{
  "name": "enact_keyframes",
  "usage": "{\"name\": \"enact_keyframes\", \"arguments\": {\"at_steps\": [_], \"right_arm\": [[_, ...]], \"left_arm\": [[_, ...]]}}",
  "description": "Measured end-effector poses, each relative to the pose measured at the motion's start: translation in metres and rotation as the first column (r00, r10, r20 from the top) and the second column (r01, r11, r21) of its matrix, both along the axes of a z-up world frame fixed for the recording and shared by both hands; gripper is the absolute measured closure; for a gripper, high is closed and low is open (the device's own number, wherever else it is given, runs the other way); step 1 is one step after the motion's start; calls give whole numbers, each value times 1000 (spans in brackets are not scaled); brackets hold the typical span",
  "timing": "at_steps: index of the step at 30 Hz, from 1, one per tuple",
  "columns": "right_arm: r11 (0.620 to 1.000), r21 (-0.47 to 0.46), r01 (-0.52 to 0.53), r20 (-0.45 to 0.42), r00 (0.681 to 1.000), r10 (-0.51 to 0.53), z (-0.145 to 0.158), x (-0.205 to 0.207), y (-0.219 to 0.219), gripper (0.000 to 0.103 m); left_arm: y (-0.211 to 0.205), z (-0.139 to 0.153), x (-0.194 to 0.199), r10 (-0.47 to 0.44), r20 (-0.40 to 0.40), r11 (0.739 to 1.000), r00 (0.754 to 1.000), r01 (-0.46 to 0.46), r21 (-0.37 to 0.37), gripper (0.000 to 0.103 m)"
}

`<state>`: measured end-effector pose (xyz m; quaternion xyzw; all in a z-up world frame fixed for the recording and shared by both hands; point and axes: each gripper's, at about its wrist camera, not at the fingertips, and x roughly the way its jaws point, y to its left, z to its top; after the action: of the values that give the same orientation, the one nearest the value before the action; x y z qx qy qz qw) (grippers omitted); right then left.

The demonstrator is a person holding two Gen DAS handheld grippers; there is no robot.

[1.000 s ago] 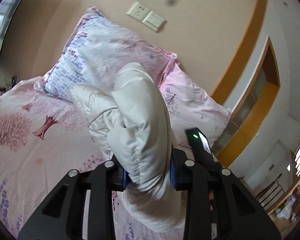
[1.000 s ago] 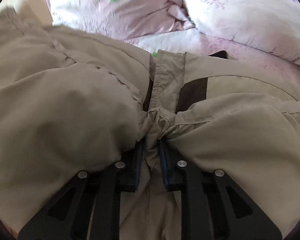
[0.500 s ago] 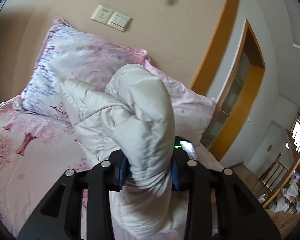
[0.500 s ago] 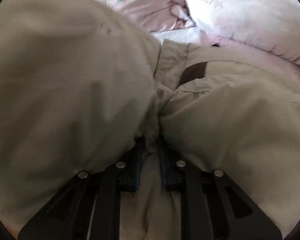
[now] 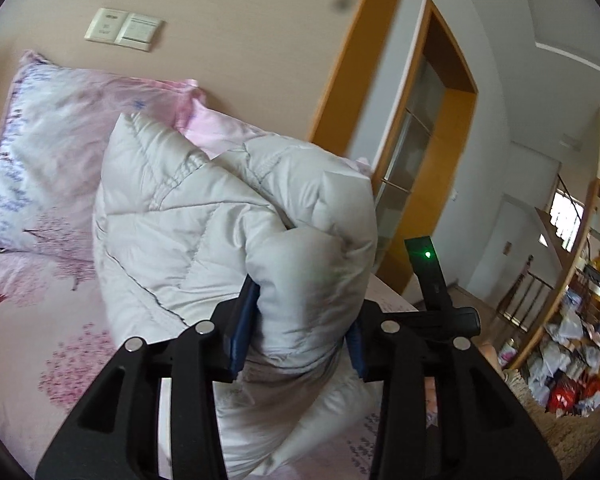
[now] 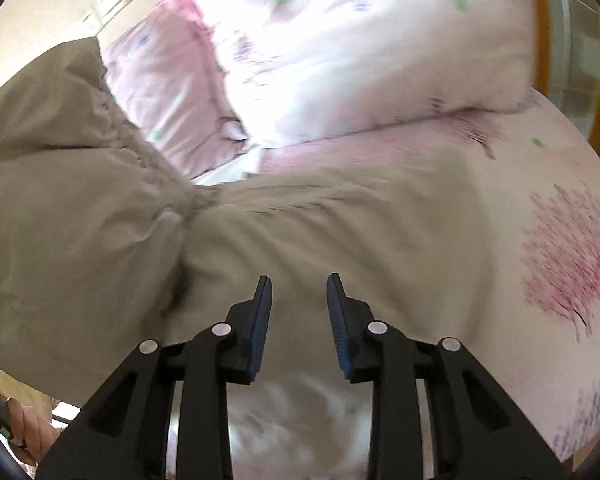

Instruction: Fold large clothes

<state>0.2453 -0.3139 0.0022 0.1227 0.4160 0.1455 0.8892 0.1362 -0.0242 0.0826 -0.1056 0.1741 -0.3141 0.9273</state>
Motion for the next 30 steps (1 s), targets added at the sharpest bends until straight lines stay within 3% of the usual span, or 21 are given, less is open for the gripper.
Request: {"name": "enact_keyframes", "arguments": {"at_steps": [3, 8, 12, 15, 19, 23, 30], "right_arm": [[998, 33, 48, -27, 999, -48, -8, -8, -23, 73], [977, 196, 87, -21, 996, -85, -1, -24, -63, 73], [946, 317, 75, 12, 997, -83, 9, -30, -89, 60], [912, 404, 63, 37, 996, -85, 18, -30, -110, 58], [934, 353, 50, 116, 989, -96, 44, -38, -125, 58], [959, 276, -58, 168, 986, 11, 67, -38, -113, 58], [954, 209, -214, 60, 977, 206, 59, -10, -75, 58]], "left_arm": [[-23, -4, 3, -42, -7, 999, 999, 42, 27, 63], [-74, -14, 9, -134, -21, 985, 991, 135, 108, 62], [-119, -30, 13, -206, -33, 959, 978, 208, 194, 62], [-146, -42, 14, -231, -34, 937, 972, 232, 260, 62], [-171, -58, 12, -245, -26, 911, 969, 239, 335, 60], [-193, -71, 10, -248, -18, 886, 969, 234, 402, 58], [-217, -86, 5, -273, 3, 843, 962, 237, 482, 52]]}}
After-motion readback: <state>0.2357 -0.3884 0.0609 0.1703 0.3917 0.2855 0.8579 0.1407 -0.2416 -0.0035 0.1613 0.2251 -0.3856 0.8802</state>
